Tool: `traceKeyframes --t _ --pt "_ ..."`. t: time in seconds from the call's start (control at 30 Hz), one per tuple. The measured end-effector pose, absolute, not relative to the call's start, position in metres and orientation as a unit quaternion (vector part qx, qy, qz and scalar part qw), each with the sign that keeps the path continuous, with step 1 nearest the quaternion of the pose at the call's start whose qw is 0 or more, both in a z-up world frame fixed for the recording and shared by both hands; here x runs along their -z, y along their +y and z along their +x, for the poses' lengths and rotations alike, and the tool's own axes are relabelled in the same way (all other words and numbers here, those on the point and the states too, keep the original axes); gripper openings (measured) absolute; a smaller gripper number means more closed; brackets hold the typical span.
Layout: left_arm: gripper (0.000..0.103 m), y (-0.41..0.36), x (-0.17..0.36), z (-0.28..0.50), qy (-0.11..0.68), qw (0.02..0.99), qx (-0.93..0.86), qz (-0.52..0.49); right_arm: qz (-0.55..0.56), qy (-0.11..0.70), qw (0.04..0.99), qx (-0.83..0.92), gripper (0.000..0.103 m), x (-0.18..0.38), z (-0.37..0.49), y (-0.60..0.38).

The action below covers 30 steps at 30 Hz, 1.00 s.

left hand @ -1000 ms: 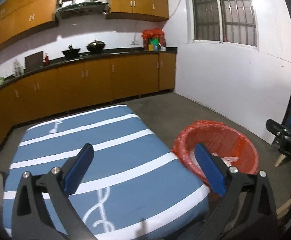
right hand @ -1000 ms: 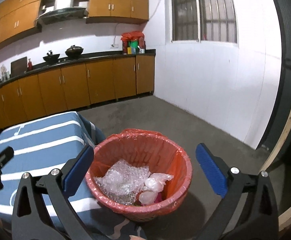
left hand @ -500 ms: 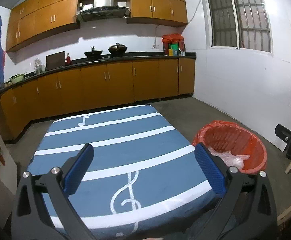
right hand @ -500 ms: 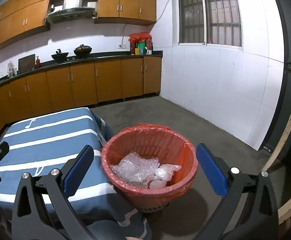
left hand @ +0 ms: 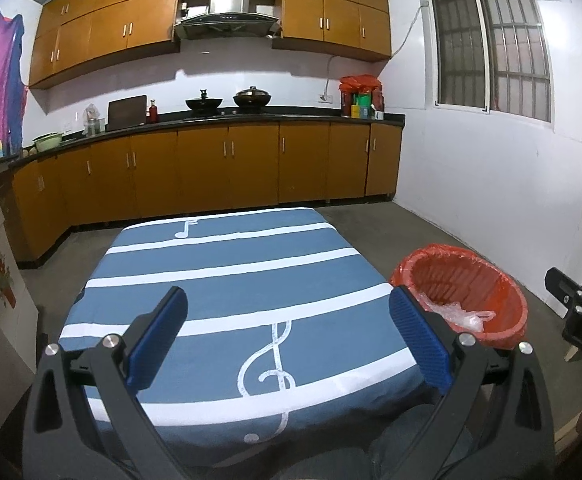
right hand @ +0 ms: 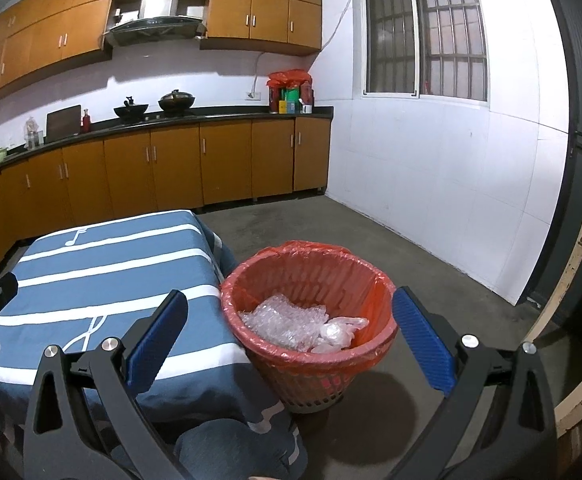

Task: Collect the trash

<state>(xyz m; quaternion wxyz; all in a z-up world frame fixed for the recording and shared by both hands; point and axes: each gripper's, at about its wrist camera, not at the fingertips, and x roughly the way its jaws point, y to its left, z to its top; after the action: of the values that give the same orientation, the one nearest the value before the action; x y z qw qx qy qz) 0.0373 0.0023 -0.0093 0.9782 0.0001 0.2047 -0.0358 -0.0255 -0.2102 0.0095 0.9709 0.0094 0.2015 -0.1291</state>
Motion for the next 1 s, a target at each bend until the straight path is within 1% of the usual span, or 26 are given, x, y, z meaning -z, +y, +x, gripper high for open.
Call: traceKeyframes --t 1.0 --pt "0.099 0.007 0.009 0.018 0.201 0.979 0.024 -0.012 0.017 0.197 0.971 0.136 0.101 -0.005 -0.041 -0.209"
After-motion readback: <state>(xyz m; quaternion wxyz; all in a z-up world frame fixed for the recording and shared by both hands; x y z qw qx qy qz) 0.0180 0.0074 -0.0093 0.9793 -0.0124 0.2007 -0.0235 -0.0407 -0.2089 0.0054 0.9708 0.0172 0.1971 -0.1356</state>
